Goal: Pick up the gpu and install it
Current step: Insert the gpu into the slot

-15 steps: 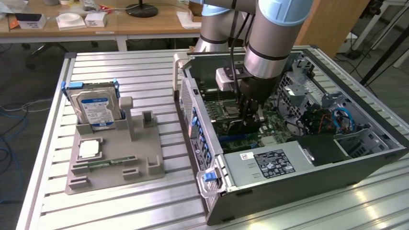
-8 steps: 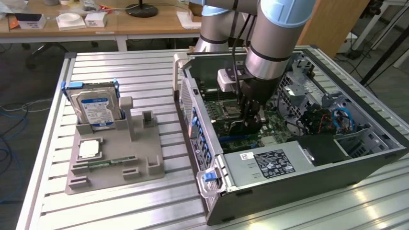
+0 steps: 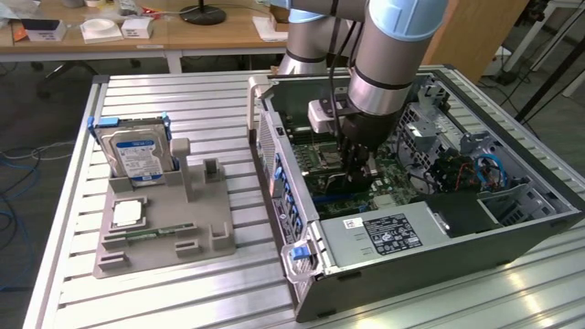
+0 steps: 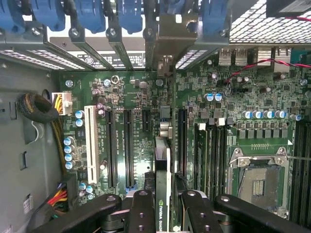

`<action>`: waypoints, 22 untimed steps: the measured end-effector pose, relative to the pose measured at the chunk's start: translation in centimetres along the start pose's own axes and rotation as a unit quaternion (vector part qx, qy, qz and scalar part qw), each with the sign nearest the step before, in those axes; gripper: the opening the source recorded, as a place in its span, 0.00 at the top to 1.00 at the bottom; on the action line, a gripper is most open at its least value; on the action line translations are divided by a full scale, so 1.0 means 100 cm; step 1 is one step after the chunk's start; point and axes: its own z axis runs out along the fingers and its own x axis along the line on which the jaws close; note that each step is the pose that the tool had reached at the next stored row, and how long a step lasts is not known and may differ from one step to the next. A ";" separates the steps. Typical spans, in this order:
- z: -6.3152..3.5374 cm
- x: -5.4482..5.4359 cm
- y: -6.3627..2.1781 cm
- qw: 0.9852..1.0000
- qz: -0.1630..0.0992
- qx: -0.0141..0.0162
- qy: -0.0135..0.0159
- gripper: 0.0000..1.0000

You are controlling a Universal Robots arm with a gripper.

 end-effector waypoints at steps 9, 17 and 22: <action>0.0032 0.000 0.0005 1.000 -0.003 0.001 -0.001 0.74; 0.0029 0.000 0.0014 1.000 -0.003 0.001 0.000 0.74; 0.0029 0.000 0.0014 1.000 -0.003 0.001 0.000 0.74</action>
